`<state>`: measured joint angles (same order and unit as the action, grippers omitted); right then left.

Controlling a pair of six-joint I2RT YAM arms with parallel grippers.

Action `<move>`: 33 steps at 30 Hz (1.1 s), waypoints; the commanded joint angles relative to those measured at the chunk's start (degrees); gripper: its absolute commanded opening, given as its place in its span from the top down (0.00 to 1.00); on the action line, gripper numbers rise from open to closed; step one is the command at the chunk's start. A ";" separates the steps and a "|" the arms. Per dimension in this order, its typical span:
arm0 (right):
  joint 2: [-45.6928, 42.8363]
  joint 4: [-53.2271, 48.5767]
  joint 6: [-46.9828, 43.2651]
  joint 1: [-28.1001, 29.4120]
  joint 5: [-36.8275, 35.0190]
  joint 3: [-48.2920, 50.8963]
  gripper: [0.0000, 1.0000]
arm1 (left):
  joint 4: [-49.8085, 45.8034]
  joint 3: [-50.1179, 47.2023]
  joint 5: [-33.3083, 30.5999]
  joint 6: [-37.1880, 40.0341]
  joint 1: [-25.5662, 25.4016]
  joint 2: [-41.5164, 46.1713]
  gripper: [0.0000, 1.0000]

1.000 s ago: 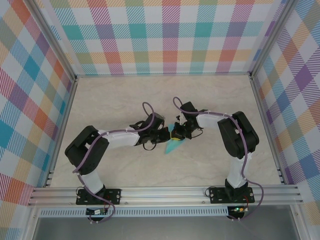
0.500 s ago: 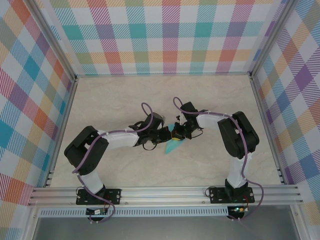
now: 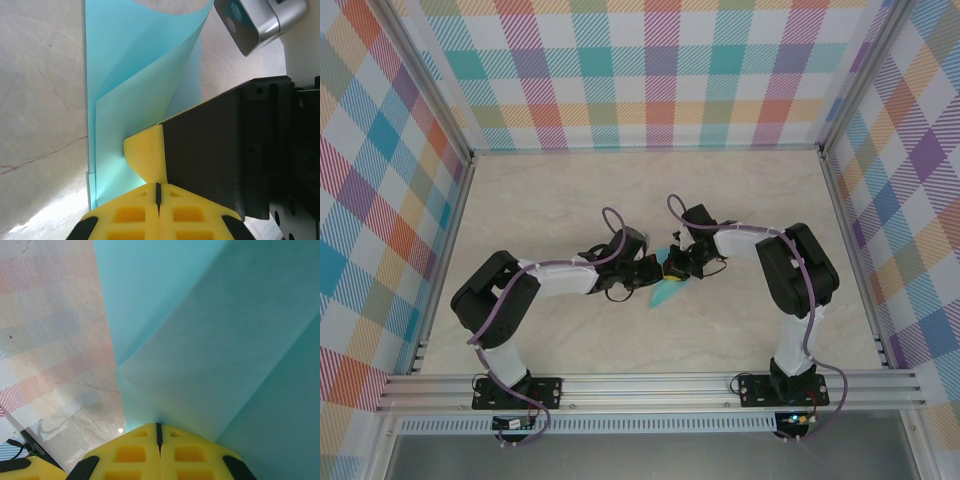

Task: Fold a paper plane with a square sheet of paper (pick it up from the middle)
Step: Fourth fold the wing at the center of the table.

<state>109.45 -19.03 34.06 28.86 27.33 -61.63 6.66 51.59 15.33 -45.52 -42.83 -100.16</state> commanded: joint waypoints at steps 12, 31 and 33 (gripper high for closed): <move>1.47 -0.85 1.05 0.05 -3.35 1.95 1.00 | 2.79 -3.51 -1.56 -1.92 0.55 0.36 1.00; 1.19 0.73 -0.57 0.05 -0.54 1.86 1.00 | 0.92 -1.89 -2.04 -1.19 0.47 -4.24 1.00; 0.38 2.08 -2.25 -0.03 -0.29 2.18 1.00 | -2.01 -1.85 -2.37 -0.58 0.50 -4.68 1.00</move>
<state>109.45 -18.11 34.57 28.84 28.08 -61.34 10.09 49.04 14.31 -47.09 -42.81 -103.68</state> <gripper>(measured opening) 0.044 0.040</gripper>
